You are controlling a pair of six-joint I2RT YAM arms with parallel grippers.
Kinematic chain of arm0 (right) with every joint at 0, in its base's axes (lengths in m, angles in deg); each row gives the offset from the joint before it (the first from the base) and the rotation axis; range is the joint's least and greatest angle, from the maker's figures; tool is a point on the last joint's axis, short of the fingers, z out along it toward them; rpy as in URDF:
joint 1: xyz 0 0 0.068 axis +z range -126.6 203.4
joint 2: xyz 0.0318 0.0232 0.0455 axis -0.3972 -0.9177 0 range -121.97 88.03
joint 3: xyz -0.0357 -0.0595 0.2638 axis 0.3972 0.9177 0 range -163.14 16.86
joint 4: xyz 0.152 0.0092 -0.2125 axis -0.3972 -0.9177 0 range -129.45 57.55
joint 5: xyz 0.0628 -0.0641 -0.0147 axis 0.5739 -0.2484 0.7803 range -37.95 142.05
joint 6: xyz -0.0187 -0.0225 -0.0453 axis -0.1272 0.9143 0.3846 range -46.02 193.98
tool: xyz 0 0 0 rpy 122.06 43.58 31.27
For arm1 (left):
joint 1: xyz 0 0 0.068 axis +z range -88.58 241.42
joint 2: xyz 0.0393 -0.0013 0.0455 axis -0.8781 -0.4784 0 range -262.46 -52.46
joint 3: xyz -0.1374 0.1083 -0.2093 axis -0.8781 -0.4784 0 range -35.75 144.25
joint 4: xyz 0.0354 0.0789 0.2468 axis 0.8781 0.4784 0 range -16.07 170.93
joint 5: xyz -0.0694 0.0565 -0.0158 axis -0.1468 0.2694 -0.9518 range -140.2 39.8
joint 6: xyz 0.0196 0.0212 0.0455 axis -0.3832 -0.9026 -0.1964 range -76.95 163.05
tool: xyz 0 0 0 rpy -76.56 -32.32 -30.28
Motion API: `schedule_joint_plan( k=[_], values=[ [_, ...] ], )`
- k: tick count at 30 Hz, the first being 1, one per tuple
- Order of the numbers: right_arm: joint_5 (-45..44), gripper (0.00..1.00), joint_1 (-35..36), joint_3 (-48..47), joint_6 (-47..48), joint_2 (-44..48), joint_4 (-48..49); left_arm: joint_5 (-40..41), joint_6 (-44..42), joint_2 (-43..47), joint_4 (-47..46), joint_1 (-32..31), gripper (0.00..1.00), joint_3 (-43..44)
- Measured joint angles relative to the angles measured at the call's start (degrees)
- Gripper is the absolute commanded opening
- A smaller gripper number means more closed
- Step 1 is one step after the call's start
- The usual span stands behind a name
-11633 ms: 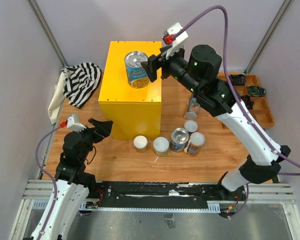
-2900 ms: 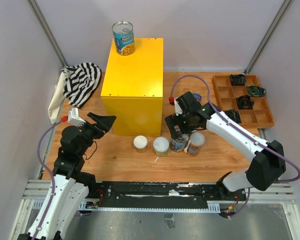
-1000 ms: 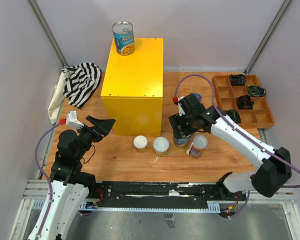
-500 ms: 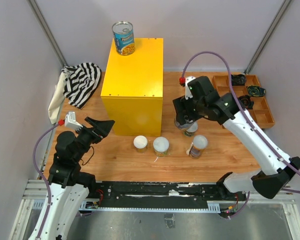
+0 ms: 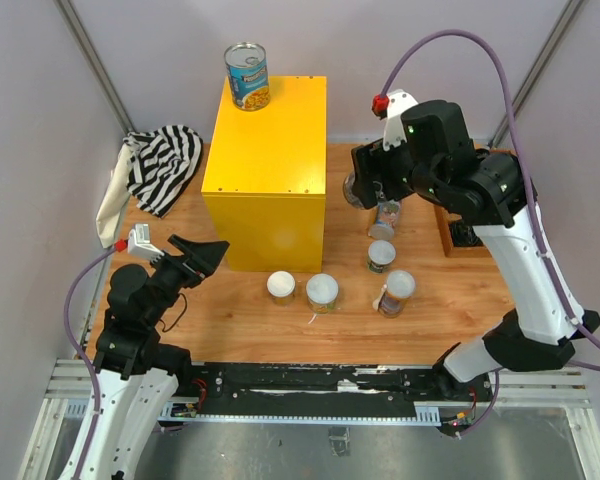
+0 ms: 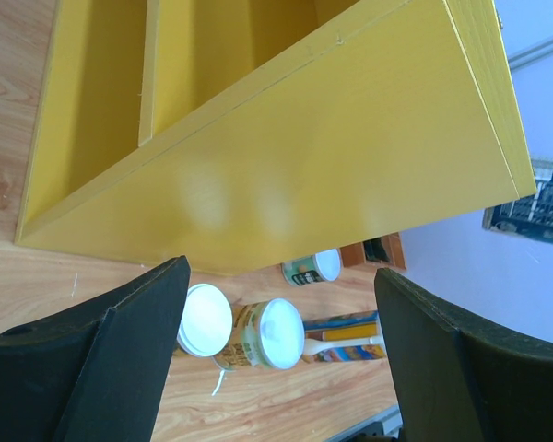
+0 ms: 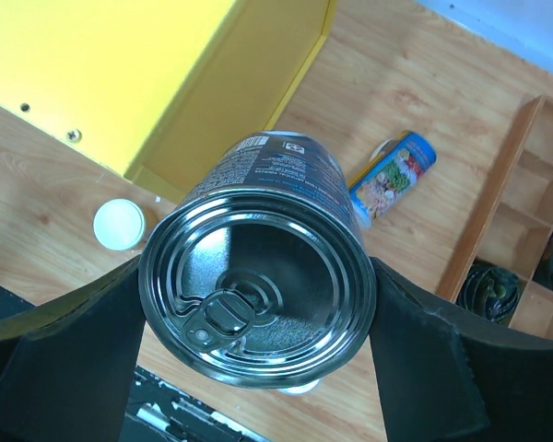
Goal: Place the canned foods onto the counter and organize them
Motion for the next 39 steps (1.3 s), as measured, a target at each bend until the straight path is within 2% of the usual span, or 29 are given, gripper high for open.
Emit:
schedule_joint_plan(
  k=[9, 24, 39],
  values=[
    [-0.63, 0.03, 3.54, -13.25, 1.99, -6.82, -1.66, -0.04, 0.00, 0.11, 0.11, 0.00, 0.86, 0.00],
    [0.09, 0.03, 6.43, -14.47, 3.69, -6.64, 0.61, -0.07, 0.02, -0.11, 0.11, 0.00, 0.85, 0.00],
    [2.01, 0.04, 8.76, -20.61, 3.69, -9.68, 2.14, -0.35, -0.04, -1.53, 0.02, 0.00, 0.86, 0.22]
  ],
)
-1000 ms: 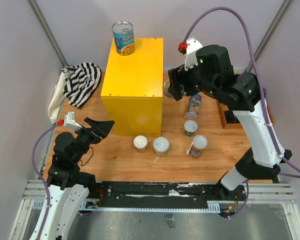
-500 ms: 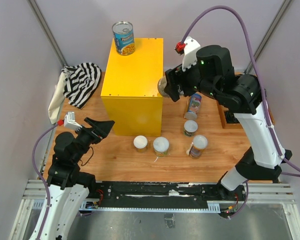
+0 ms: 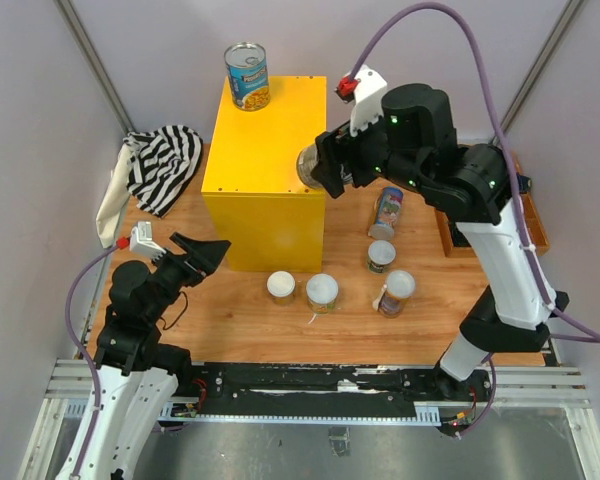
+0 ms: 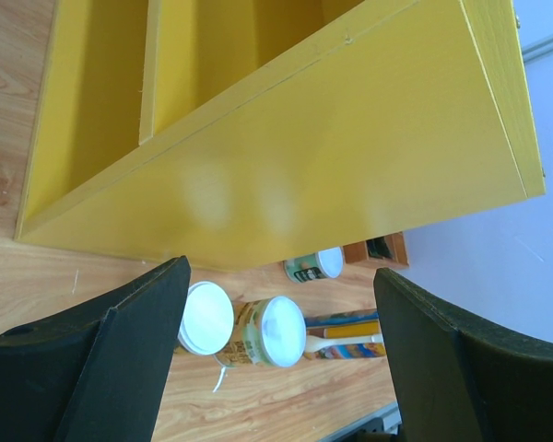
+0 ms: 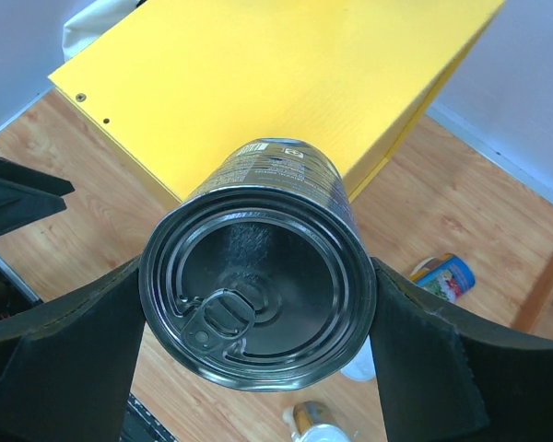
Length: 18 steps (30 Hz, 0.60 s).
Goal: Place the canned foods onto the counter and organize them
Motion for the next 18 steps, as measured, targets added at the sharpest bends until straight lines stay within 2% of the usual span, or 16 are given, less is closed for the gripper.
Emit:
schedule_joint_plan(
  k=[7, 18],
  values=[
    [1.01, 0.05, 0.76, -1.79, -0.09, -5.09, 2.43, -0.61, -0.22, -0.44, -1.20, 0.00, 0.86, 0.61],
    [0.98, 0.06, 0.76, -3.50, -0.17, -6.80, 2.75, -2.75, -0.59, -0.85, -4.66, 0.00, 0.86, 0.63]
  ],
)
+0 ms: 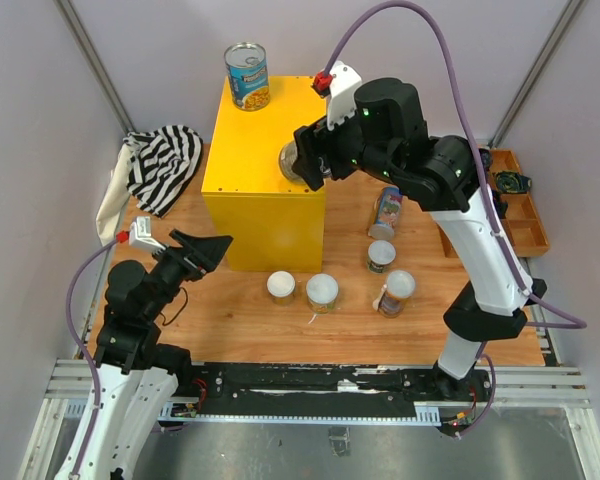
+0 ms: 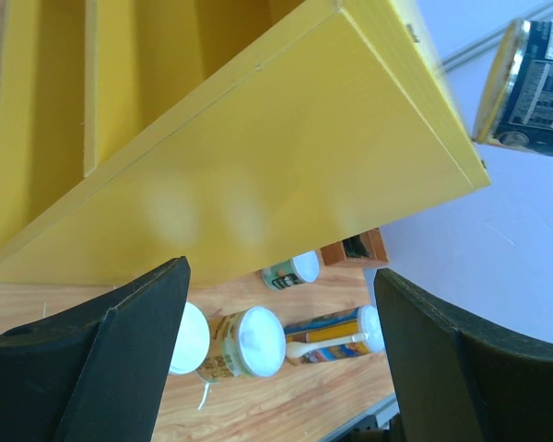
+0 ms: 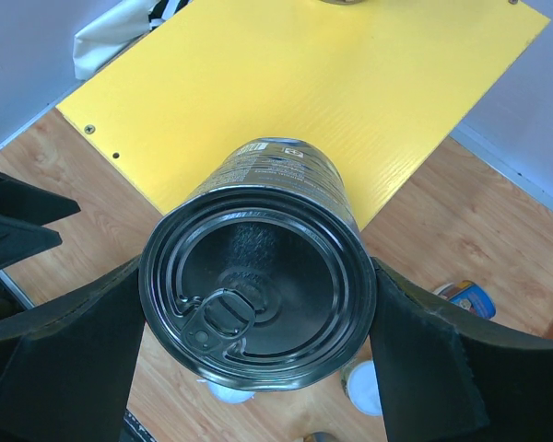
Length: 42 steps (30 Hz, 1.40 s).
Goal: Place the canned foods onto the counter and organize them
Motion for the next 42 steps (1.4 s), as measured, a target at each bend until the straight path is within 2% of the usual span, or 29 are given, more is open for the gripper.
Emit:
schedule_joint_plan(
  k=[10, 20, 26, 32, 37, 42],
  values=[
    [0.90, 0.07, 0.00, -0.50, -0.04, -1.46, 1.86, -5.05, -4.37, -2.71, -7.54, 0.00, 0.87, 5.11],
    [2.10, 0.08, 0.00, -0.50, -0.02, -1.57, 2.10, -10.78, -12.72, -11.69, -15.21, 0.00, 0.87, 19.82],
    [3.02, 0.11, 0.00, -1.14, -0.02, -2.14, 2.16, -12.74, -17.88, -17.79, -17.70, 0.00, 0.88, 24.83],
    [3.26, 0.21, 0.00, -1.27, -0.02, -2.95, 3.45, -13.42, -21.51, -24.81, -20.28, -3.04, 0.88, 27.32],
    [3.21, 0.35, 0.00, -1.29, 0.00, -3.52, 4.57, -10.78, -25.11, -31.56, -21.57, -11.28, 0.89, 29.99],
    [3.19, 0.50, -0.02, -1.36, 0.17, -4.07, 5.49, -8.02, -26.69, -35.10, -22.56, -15.13, 0.90, 29.99]
  ],
)
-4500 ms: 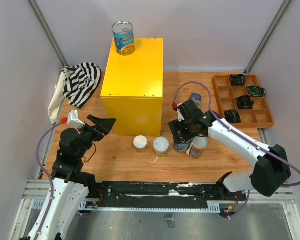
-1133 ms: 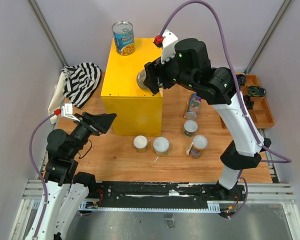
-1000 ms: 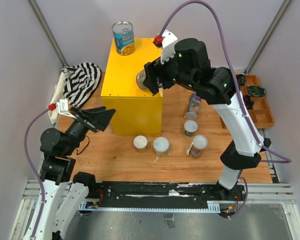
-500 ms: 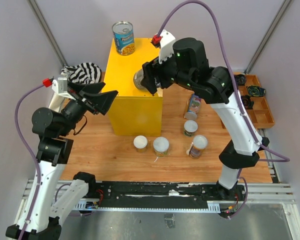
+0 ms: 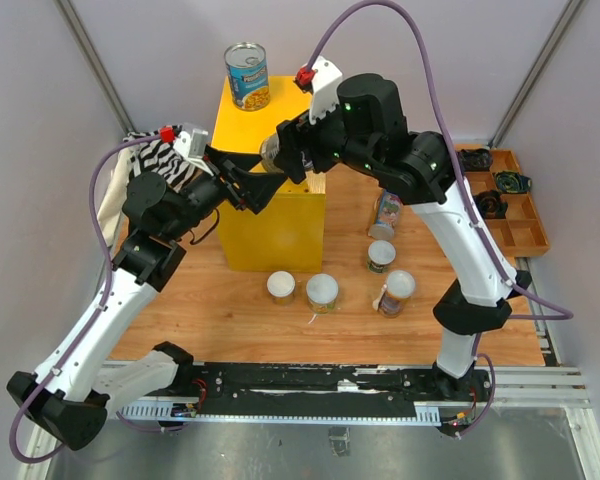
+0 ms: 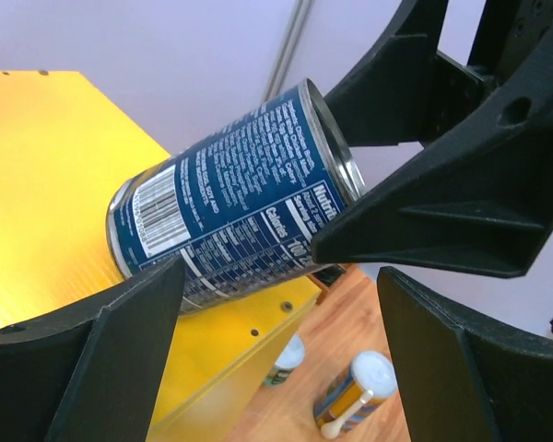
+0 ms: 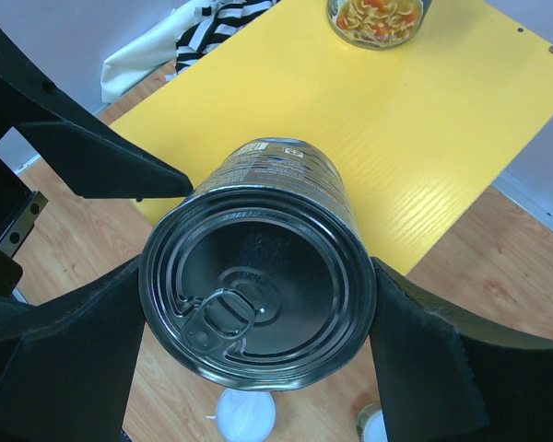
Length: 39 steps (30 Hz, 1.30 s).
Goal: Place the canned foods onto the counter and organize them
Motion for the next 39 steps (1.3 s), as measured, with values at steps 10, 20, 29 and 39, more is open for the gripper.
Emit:
schedule_joint_plan(
  k=[10, 20, 29, 39],
  values=[
    [0.39, 0.47, -0.26, 0.00, -0.24, -1.49, 2.73, 1.62, -1.64, -0.66, -1.62, -0.15, 0.89, -0.09],
    [0.98, 0.44, -1.03, -0.76, -1.11, -2.84, 4.20, 4.79, -7.21, -2.27, -2.95, -1.31, 0.91, -0.09],
    [-0.68, 0.42, -1.33, -0.79, -1.97, -2.84, 4.20, 17.31, -17.53, -4.37, -4.48, -9.16, 0.95, 0.02],
    [-0.70, 0.41, -1.95, -0.85, -3.82, -2.86, 4.15, 30.95, -30.84, -7.30, -9.01, -16.68, 0.99, -0.11]
  ],
)
